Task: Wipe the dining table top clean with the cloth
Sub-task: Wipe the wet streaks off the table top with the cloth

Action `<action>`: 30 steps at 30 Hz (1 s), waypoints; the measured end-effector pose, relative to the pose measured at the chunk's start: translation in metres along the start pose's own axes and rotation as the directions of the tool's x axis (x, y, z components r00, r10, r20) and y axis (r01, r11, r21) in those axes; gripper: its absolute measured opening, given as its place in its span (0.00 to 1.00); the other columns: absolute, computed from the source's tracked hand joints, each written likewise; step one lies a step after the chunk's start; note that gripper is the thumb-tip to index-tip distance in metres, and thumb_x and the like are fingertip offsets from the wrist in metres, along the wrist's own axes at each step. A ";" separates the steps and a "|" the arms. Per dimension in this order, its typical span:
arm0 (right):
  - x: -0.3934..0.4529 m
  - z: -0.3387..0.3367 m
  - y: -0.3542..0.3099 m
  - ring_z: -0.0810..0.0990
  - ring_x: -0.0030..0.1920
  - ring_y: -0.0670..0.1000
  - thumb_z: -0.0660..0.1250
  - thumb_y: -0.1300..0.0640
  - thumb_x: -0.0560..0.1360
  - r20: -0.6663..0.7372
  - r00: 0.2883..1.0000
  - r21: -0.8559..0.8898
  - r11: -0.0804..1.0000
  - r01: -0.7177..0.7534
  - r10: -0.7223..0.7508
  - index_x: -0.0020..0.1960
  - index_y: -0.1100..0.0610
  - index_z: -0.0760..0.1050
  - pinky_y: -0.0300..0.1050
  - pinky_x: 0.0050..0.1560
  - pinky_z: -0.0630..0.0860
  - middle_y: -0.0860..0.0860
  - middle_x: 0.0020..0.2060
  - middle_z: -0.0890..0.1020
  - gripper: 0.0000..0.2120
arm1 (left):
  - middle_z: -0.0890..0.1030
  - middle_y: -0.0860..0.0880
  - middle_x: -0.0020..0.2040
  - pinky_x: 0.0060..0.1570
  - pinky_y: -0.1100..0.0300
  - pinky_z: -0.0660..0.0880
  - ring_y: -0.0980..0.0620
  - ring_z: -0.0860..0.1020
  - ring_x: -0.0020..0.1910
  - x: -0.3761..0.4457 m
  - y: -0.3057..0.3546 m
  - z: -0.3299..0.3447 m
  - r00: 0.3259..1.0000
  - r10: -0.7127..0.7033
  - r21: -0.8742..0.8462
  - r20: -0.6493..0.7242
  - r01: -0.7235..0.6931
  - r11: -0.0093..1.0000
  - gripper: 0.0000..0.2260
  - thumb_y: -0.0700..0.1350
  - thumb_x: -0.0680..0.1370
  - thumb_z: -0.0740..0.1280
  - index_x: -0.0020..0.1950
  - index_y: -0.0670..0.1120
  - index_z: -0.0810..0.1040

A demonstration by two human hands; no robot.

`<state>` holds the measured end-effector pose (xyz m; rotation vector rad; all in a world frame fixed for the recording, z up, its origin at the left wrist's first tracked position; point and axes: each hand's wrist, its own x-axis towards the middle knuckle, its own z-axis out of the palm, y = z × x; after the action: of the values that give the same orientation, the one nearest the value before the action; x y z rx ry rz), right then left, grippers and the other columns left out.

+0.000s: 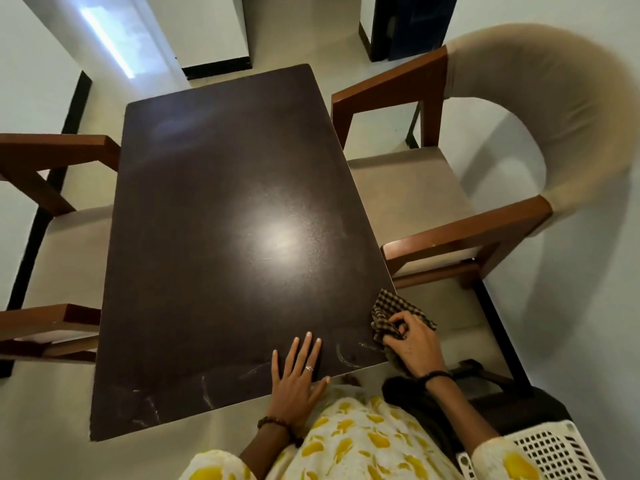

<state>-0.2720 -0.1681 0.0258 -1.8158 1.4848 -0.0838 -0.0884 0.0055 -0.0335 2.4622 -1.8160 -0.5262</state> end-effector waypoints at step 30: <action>-0.017 0.011 -0.027 0.75 0.41 0.51 0.74 0.57 0.68 0.057 0.987 0.096 0.983 -0.155 0.150 0.53 0.61 0.74 0.42 0.43 0.70 0.50 0.36 0.75 0.16 | 0.42 0.55 0.76 0.69 0.53 0.40 0.57 0.44 0.74 -0.038 -0.032 -0.002 0.981 -0.195 -0.138 -0.021 0.190 0.972 0.27 0.60 0.79 0.44 0.75 0.51 0.47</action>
<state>-0.2503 -0.1469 0.0404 -1.6082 1.5517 -0.0369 -0.0678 0.0508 -0.0299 2.5507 -1.4837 -0.5917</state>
